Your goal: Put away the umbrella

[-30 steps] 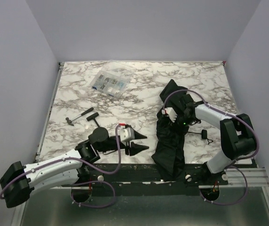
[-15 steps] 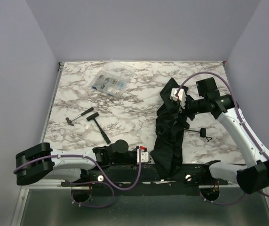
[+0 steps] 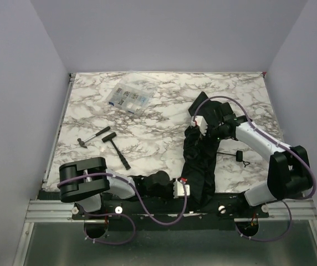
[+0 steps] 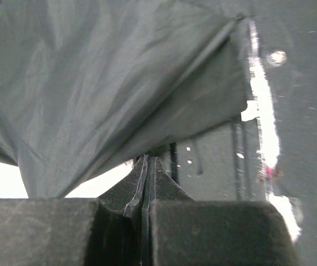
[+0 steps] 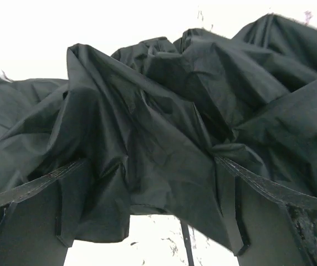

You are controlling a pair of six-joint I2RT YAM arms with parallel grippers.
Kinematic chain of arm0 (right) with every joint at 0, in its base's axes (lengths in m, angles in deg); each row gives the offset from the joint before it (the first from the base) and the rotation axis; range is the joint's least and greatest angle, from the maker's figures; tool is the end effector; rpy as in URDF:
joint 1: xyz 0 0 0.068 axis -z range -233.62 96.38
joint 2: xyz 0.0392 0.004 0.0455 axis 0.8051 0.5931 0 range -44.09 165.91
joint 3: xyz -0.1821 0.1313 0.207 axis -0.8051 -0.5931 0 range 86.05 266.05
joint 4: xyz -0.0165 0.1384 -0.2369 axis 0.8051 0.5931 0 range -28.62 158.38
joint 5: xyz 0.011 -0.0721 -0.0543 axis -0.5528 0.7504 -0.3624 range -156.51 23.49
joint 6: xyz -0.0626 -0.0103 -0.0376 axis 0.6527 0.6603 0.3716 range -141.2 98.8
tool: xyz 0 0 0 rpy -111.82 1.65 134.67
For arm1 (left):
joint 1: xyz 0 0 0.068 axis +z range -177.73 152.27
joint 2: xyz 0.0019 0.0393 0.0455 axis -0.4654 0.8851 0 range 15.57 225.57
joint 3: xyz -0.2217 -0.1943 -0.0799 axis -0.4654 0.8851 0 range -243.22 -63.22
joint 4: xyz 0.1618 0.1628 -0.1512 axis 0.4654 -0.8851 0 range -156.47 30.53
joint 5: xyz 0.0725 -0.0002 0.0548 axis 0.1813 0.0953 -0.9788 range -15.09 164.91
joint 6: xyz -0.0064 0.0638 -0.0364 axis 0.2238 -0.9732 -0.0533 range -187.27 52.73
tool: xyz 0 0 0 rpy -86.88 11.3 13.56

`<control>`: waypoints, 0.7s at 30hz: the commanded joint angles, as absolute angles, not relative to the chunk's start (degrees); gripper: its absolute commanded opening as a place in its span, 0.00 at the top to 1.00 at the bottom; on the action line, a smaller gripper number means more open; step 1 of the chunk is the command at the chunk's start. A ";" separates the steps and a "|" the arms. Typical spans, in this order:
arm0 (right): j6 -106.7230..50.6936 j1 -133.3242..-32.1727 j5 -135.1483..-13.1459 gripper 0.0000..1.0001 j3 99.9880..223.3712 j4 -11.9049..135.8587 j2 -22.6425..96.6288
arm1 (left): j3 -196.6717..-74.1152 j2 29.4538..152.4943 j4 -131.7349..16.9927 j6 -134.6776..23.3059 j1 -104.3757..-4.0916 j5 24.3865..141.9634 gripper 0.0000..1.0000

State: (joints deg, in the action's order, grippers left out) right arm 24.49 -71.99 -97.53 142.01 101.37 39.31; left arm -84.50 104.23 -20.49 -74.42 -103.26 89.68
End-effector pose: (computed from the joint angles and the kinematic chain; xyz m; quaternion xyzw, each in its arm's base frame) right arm 0.2673 0.1224 0.2258 -0.5455 0.7733 0.2103 0.2452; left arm 0.0561 -0.2803 0.1312 0.6121 0.5961 -0.3767 0.3580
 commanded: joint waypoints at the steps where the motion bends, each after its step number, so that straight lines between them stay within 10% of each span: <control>1: 25.53 -72.56 -93.65 0.01 138.71 97.23 43.59 | -88.41 109.10 -18.11 -72.82 -103.58 80.65 1.00; 21: 27.00 -72.96 -99.90 0.41 137.95 107.38 53.39 | -106.77 121.83 -32.01 -48.56 -91.84 78.02 1.00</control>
